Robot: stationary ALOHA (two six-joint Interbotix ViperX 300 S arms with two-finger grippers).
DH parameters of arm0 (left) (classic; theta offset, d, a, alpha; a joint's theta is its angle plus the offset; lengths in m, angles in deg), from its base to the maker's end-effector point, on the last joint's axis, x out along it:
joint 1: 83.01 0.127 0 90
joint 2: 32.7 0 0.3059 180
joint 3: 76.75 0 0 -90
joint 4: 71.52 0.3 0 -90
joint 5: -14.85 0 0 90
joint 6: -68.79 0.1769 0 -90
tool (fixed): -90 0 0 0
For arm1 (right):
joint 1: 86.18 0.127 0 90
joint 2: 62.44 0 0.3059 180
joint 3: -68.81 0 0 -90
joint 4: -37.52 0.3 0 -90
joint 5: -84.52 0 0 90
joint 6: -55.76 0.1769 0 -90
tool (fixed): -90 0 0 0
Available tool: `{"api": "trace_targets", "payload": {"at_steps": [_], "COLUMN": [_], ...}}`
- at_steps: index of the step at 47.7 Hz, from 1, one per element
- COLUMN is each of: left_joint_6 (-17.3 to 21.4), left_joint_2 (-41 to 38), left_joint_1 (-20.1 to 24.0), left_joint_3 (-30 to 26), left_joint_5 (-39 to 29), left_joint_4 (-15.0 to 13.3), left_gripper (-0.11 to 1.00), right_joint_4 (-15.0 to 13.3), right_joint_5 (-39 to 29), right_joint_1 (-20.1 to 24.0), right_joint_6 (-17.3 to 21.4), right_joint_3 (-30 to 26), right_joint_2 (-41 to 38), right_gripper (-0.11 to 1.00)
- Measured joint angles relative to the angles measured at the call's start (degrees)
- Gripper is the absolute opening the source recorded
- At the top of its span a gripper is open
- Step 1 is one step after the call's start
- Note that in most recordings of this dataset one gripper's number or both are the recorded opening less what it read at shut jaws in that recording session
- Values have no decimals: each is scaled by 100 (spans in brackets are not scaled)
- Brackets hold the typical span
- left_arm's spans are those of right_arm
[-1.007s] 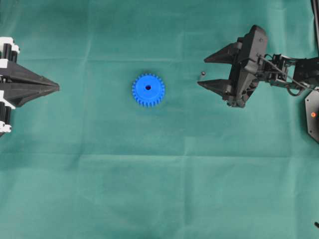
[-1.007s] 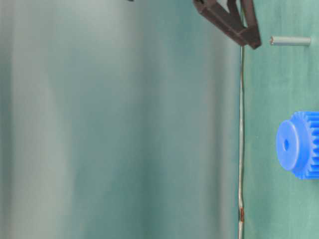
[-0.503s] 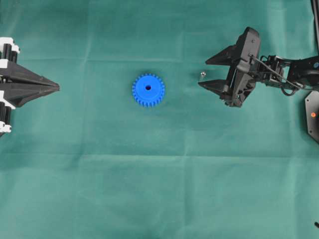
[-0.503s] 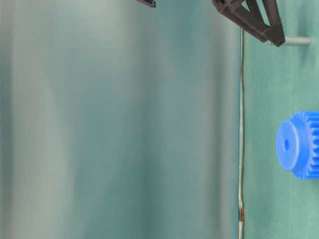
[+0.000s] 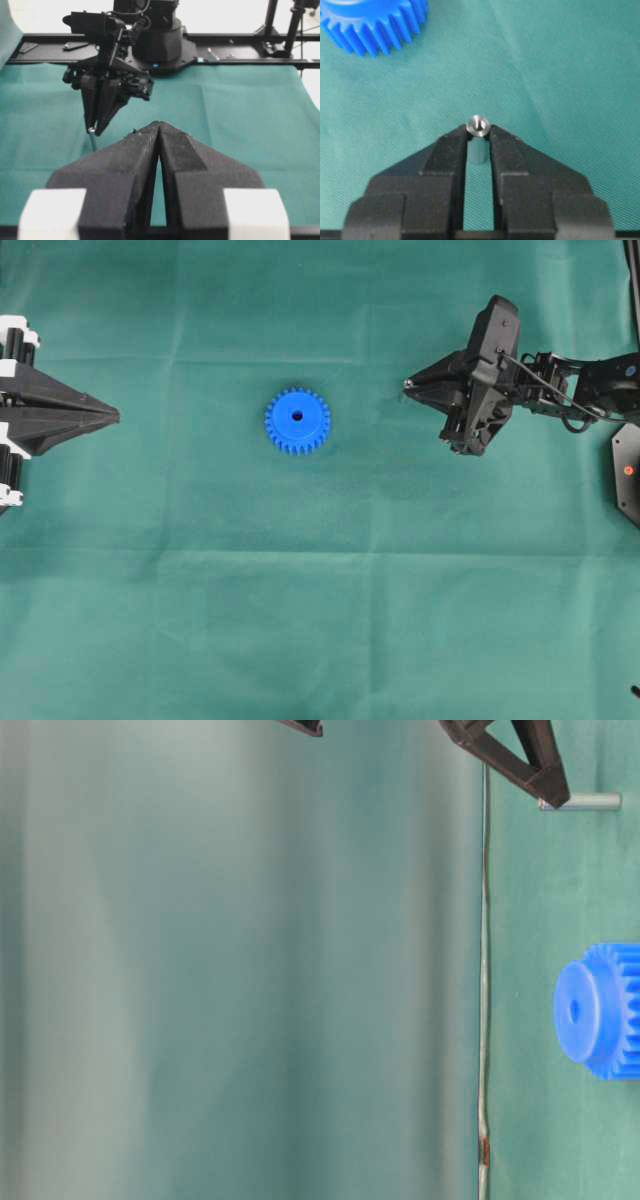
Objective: Insert the shaft placed at a random location into the center hole of the medium gear at another random location.
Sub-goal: 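Lift the silver shaft with the right gripper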
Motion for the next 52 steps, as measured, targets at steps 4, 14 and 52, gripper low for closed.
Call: {"api": "trace_targets", "payload": {"at_steps": [4,14,52], "left_joint_6": [0,0,-9], "left_joint_2": [0,0,0], "left_joint_1": [0,-9,-9], "left_joint_3": [0,0,-9], "left_joint_5": [9,-26,-53], "left_joint_4": [0,0,0], "left_gripper": [0,0,0], "right_joint_4": [9,9,-9], "right_joint_5": [0,0,-1318], "right_joint_1": [-9,0,-9], "right_joint_6": [0,0,0], "right_joint_3": [9,0,-281], "right_joint_2": [-9,-9,1556], "right_gripper": [13,13,13]}}
